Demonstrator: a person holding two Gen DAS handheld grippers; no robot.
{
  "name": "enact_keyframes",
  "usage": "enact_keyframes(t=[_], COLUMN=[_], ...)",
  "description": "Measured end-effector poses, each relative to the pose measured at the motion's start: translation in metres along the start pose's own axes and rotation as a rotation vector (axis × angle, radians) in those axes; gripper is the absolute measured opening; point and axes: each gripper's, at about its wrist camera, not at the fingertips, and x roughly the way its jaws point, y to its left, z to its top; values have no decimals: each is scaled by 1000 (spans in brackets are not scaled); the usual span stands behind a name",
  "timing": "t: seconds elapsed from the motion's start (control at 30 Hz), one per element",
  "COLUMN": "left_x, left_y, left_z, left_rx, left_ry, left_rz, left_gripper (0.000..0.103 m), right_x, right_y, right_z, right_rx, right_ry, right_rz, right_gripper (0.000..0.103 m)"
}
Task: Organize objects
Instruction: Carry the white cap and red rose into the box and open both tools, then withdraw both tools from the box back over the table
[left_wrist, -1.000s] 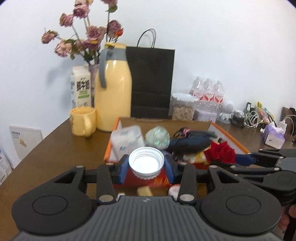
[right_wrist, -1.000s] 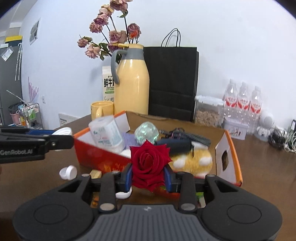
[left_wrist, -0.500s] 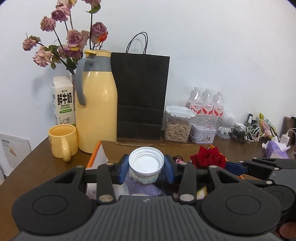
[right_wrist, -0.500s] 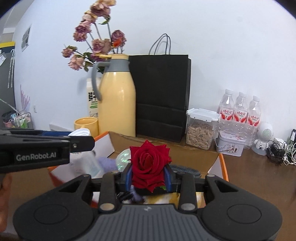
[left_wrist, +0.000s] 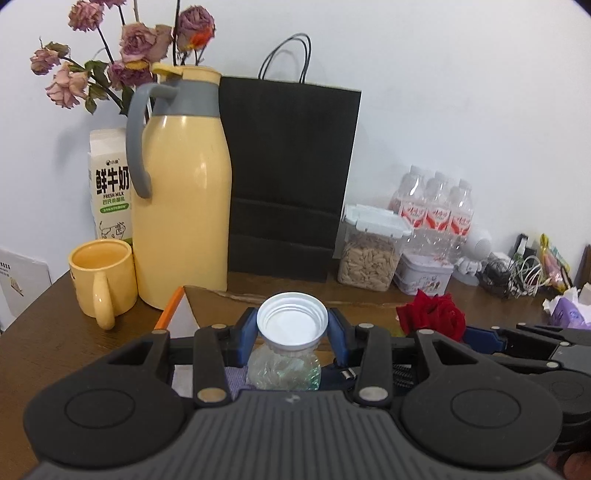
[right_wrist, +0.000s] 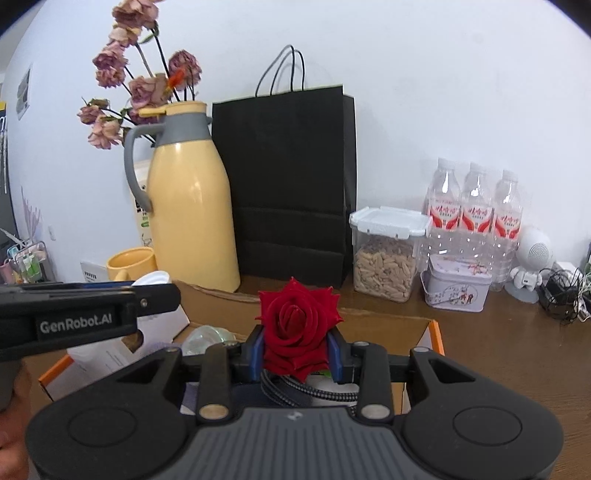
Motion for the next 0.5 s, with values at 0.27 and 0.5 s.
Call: enact_keyframes(t=[0.27,0.5], left_x=[-5,-14], left_y=[-1,1], left_z=[-3,0], left_rx=[38,50], left_ry=[-9,-55], left_rz=[16,51], left_gripper=[65,103], right_x=[2,-6], right_y=[0,-2], right_z=[-6,-8], right_rx=[-10,-23], right_ry=[27,5], right_rz=[1,-25], right_gripper=[40,91])
